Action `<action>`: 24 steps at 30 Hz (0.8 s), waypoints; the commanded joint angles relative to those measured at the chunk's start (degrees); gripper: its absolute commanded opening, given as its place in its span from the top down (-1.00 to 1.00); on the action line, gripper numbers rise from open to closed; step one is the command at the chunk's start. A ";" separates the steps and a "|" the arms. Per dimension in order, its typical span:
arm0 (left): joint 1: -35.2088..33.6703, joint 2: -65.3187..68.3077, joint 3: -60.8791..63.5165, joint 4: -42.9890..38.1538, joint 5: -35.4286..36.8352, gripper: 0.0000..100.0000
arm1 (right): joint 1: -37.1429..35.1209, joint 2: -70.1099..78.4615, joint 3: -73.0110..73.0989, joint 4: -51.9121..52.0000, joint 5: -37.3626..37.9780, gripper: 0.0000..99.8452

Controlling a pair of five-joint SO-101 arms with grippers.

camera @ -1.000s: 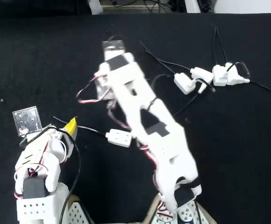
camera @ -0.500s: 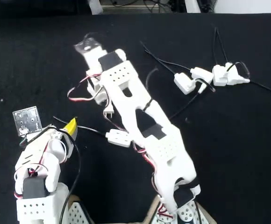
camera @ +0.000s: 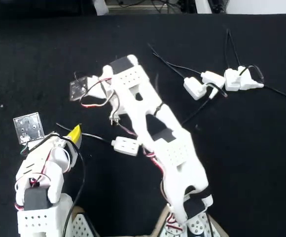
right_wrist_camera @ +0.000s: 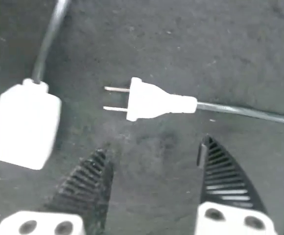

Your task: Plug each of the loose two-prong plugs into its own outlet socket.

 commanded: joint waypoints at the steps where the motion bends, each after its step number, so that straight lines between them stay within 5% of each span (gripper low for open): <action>1: -0.57 0.26 -3.82 0.18 0.44 0.49 | 1.23 -1.10 -0.04 -1.49 6.42 0.51; 5: -0.57 0.26 -3.82 0.18 0.44 0.49 | 1.05 -0.57 2.24 -1.76 13.54 0.51; 11: -0.57 0.26 -3.82 0.18 0.44 0.49 | 2.20 2.51 8.31 -10.64 14.07 0.51; 24: -0.57 0.26 -3.82 -0.09 0.44 0.49 | -4.75 -2.86 9.01 -14.15 6.15 0.51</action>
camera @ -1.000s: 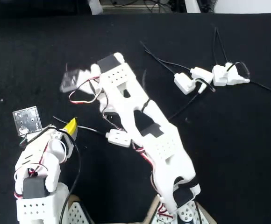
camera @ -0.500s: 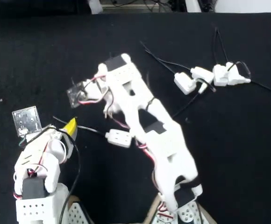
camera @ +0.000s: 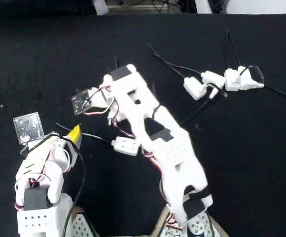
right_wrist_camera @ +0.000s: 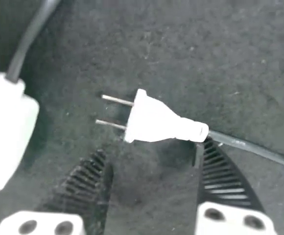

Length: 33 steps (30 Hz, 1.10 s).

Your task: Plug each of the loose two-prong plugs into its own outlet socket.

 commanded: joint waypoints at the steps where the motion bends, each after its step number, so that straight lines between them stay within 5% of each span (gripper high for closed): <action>1: -0.48 0.18 -3.82 0.00 0.44 0.49 | -3.52 -4.00 -0.40 -3.52 -1.41 0.51; 9: -1.01 0.18 -3.91 0.18 0.44 0.49 | -3.69 -5.58 -0.48 -5.19 -1.14 0.51; 18: -9.45 0.18 -6.37 0.18 4.75 0.49 | -6.07 -6.46 -0.31 -7.82 2.29 0.51; 33: -9.54 0.18 -7.16 0.26 4.66 0.49 | -7.38 1.36 -0.40 -11.60 5.10 0.58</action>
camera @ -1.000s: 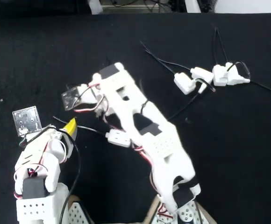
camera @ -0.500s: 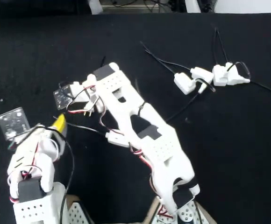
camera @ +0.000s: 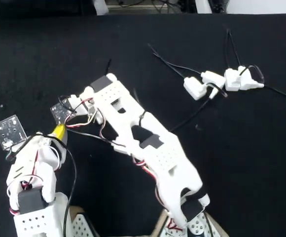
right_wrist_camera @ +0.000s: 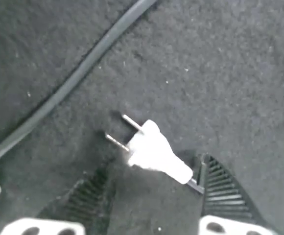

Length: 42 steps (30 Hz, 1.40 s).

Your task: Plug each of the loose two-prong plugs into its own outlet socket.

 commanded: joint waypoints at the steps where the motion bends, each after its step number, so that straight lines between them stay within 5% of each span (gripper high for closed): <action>1: -0.75 0.09 -4.35 0.00 0.62 0.49 | -0.35 0.04 -0.31 -0.53 0.79 0.67; 4: -0.75 0.09 -4.35 0.00 0.62 0.49 | 0.09 0.04 -0.31 -0.53 0.35 0.98; 9: -0.75 0.09 -4.35 0.00 0.53 0.49 | 0.26 -2.86 -1.10 -0.62 -8.79 0.98; 16: -0.75 0.09 -4.26 0.00 0.53 0.49 | 0.18 -13.05 2.68 2.20 -30.86 0.98; 27: -0.75 0.09 -4.26 0.00 0.53 0.49 | 7.65 -28.62 41.01 -25.58 -32.70 0.98; 34: -0.75 0.09 -4.35 -0.09 0.70 0.49 | 10.55 -23.16 35.56 -19.25 -44.13 0.98; 39: -0.75 0.09 -4.35 -0.09 0.62 0.49 | 10.37 -14.37 24.04 -11.69 -38.15 0.95; 42: -0.75 0.09 -4.26 -0.09 0.53 0.49 | 9.76 -9.98 16.48 -4.84 -35.52 0.75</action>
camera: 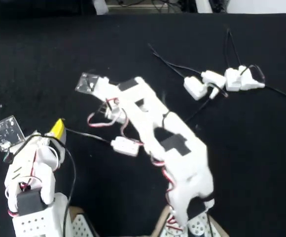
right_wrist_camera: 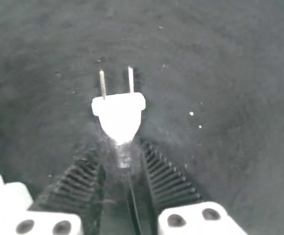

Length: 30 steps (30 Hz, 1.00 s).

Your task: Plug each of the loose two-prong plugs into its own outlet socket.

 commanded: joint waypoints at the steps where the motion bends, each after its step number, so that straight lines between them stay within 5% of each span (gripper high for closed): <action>1: -0.66 0.26 -3.47 0.00 0.53 0.49 | 1.05 4.62 -10.24 7.38 3.52 0.70; 8: -0.66 0.26 -3.56 0.00 0.53 0.49 | 0.79 11.12 -21.05 12.13 4.40 0.81; 17: -0.66 0.26 -3.56 0.00 0.53 0.49 | -0.44 9.98 -23.43 12.57 4.48 0.57; 30: -0.66 0.26 -3.56 0.00 0.53 0.49 | -4.48 11.65 -24.04 11.60 10.55 0.56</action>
